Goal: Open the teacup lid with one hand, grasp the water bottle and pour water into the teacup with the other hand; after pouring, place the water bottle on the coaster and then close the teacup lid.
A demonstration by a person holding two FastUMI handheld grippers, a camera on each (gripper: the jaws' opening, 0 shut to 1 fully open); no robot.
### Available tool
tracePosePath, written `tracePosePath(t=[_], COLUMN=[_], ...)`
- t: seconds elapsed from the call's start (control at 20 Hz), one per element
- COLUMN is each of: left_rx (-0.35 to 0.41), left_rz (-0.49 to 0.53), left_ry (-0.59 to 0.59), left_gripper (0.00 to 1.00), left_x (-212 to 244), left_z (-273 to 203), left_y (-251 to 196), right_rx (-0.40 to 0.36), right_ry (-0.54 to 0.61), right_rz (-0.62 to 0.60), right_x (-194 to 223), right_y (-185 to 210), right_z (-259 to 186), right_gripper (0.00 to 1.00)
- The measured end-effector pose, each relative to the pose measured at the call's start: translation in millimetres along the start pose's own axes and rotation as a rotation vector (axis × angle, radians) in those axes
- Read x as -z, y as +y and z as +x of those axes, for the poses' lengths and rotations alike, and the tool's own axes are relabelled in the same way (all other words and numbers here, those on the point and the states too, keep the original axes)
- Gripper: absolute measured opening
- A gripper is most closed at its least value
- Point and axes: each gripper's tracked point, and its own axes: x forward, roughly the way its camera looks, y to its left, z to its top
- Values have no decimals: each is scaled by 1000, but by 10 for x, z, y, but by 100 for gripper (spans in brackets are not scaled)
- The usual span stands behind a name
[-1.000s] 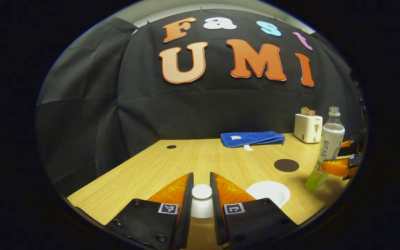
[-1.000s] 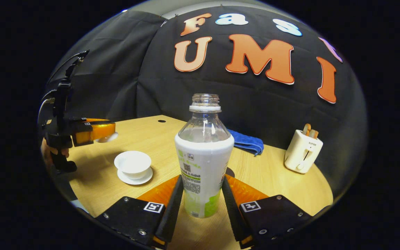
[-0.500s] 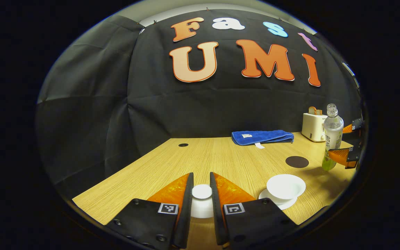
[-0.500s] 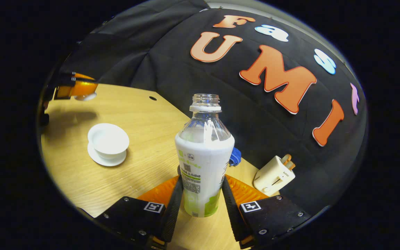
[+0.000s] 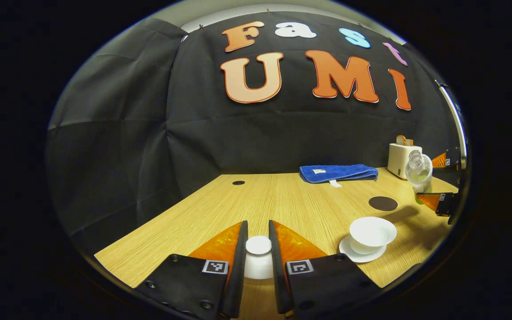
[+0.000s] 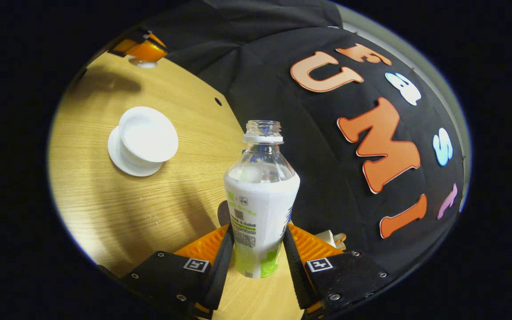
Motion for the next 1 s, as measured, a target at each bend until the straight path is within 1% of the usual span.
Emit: tracePosePath(t=[0.05, 0.1, 0.15, 0.2, 0.25, 0.4, 0.45, 0.5, 0.6, 0.65, 0.75, 0.85, 0.9, 0.95, 1.0], left_rx=[-1, -2, -3, -3, -4, -18, -21, -25, -35, -39, -39, -40, -39, -39, -37], left_rz=[4, 8, 8, 6, 2, -2, -3, -1, 7, 11, 18, 25, 25, 25, 23], left_ry=[-7, -14, -18, -19, -19, -21, -22, -23, -25, -28, -32, -34, -35, -34, -32], left_gripper=[34, 31, 31, 31, 31, 31, 34, 31, 31, 34, 33, 34, 34, 31, 34], left_x=[-36, -64, -77, -87, -75, -74, -62, -66, -69, -81, -91, -94, -93, -90, -85], left_z=[-23, -35, -43, -48, -47, -108, -127, -148, -187, -191, -227, -238, -259, -264, -266], left_y=[25, 41, 53, 65, 93, 171, 187, 210, 274, 299, 328, 349, 351, 363, 368], right_rx=[1, 8, 19, 30, 39, 37, 39, 47, 76, 83, 79, 96, 108, 123, 135], right_ry=[-7, -14, -23, -36, -58, -70, -71, -74, -88, -86, -77, -77, -81, -85, -90], right_rz=[-43, -92, -141, -186, -225, -295, -319, -347, -407, -434, -467, -500, -520, -539, -557], right_x=[-37, -69, -104, -146, -196, -239, -246, -261, -291, -266, -226, -231, -249, -270, -291], right_y=[-2, -20, -45, -59, -57, -17, -15, -16, -32, -35, -5, -41, -61, -98, -125], right_z=[-4, -13, -6, -34, -59, -51, -30, -17, 24, 46, 93, 102, 100, 92, 89], right_gripper=[65, 65, 68, 65, 65, 65, 65, 65, 65, 65, 65, 65, 62, 65, 65])
